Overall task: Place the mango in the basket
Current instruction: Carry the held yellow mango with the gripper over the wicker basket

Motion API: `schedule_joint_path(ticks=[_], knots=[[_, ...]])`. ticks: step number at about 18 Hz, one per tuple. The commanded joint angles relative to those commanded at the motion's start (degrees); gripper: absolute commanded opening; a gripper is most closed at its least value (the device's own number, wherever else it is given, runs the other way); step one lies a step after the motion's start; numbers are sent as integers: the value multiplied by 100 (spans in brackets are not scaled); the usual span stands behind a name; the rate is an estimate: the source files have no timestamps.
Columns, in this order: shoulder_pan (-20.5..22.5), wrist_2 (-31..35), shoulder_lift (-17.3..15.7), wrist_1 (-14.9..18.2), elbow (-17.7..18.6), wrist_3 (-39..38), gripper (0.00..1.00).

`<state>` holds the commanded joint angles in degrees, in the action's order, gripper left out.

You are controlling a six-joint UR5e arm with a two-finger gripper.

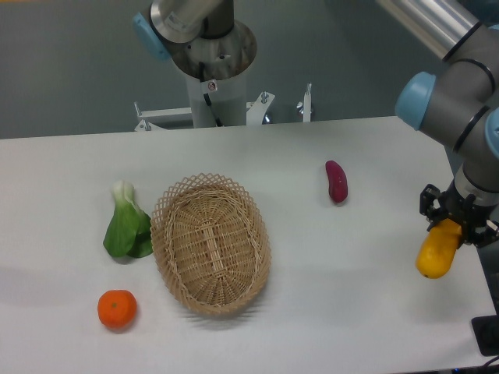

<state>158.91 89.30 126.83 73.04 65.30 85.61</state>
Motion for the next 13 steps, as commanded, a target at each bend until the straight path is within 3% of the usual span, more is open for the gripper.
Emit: schedule_joint_path(ticks=[13], knots=[[-114,-289,-88,18,149,-281,37]])
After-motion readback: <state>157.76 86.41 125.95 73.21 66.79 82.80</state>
